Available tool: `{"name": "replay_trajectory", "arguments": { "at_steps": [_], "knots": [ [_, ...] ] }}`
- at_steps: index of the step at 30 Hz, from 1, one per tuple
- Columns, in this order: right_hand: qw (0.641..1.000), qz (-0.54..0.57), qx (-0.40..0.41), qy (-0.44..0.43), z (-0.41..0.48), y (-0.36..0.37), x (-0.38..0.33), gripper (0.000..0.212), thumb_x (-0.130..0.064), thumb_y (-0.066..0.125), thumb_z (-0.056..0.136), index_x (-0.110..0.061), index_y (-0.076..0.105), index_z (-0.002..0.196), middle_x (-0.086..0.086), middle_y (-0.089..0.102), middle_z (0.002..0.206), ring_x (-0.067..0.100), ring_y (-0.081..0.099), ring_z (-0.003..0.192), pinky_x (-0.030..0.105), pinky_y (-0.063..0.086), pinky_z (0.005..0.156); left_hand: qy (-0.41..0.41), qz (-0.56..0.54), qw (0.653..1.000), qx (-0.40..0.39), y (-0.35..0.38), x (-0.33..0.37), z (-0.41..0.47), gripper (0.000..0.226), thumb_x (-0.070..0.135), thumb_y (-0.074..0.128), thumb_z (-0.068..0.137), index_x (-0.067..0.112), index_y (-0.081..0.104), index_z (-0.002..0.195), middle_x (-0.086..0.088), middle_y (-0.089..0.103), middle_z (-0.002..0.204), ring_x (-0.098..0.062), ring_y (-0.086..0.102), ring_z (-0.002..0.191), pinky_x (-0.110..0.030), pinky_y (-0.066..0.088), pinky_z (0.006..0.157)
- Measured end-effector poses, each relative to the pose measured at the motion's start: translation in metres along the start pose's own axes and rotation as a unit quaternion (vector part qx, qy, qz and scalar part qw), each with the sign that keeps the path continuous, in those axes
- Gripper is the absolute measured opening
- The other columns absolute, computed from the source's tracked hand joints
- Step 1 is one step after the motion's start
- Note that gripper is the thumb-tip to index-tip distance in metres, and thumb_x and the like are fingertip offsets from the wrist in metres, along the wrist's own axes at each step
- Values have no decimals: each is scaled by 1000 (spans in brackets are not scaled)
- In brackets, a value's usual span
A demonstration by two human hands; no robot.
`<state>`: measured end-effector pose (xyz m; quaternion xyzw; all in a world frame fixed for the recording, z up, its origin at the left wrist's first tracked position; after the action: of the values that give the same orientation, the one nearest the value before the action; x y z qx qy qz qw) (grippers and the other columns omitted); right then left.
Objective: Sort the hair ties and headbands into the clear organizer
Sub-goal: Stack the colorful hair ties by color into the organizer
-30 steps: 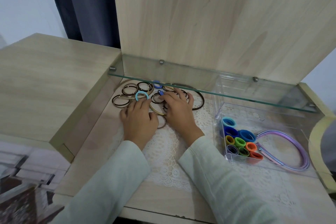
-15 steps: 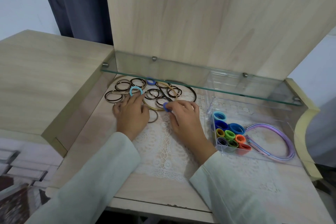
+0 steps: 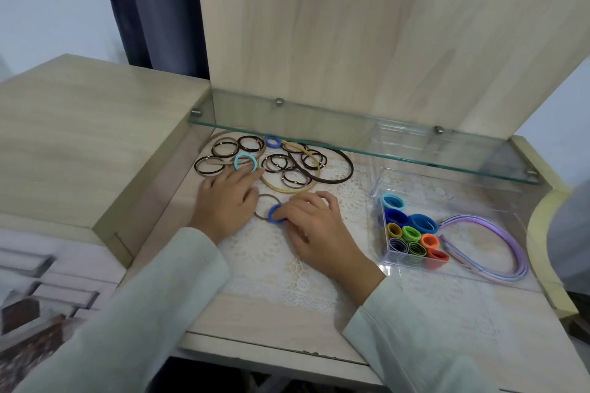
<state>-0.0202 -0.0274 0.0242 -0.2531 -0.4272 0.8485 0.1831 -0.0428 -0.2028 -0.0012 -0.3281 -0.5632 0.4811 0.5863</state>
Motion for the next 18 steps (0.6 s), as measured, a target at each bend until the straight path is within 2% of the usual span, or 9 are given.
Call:
{"name": "replay_trajectory", "arguments": {
  "at_steps": [4, 8, 11, 15, 18],
  "knots": [
    [997, 45, 33, 62, 8, -7, 15, 19, -22, 59, 87, -30, 63, 103, -19, 57, 113, 5, 49, 113, 38, 30, 99, 12, 27, 999, 15, 3, 4, -4, 61, 44, 21, 88, 38, 40, 146, 14, 34, 156, -14, 25, 144, -32, 15, 108],
    [989, 1, 62, 136, 29, -6, 45, 14, -23, 59, 89, -28, 68, 100, -14, 61, 107, 11, 51, 106, 31, 27, 90, 6, 15, 1000, 23, 2, 3, -4, 61, 43, 20, 89, 39, 42, 145, 14, 36, 155, -14, 27, 144, -32, 15, 108],
    [984, -53, 48, 164, 47, 1, 59, 17, -28, 57, 92, -27, 69, 104, -12, 63, 107, 14, 51, 106, 30, 25, 88, 16, 20, 999, 32, 2, 2, -4, 60, 43, 19, 90, 38, 43, 145, 13, 39, 154, -14, 29, 143, -34, 17, 108],
    [979, -114, -6, 169, 72, 14, 69, 34, -34, 51, 95, -28, 61, 126, -8, 59, 125, 20, 47, 119, 41, 29, 97, 13, 23, 998, 49, 2, 1, -2, 66, 47, 14, 87, 35, 45, 144, 11, 42, 151, -15, 32, 141, -35, 21, 107],
    [976, -135, -67, 157, 92, 23, 73, 43, -35, 44, 98, -27, 48, 139, -6, 49, 142, 23, 37, 134, 45, 19, 110, 5, 20, 998, 56, 3, 0, -1, 60, 43, 25, 90, 32, 45, 145, 10, 42, 151, -14, 31, 140, -36, 22, 109]
  ]
}}
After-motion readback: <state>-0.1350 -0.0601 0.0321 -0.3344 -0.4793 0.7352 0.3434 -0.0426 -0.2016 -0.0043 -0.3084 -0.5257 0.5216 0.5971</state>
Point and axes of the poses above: each hand's wrist, its own z-axis towards the middle knuckle, its own y-axis out of the palm, x = y × z, the point moved 6 cm from there along z, towards the middle knuckle
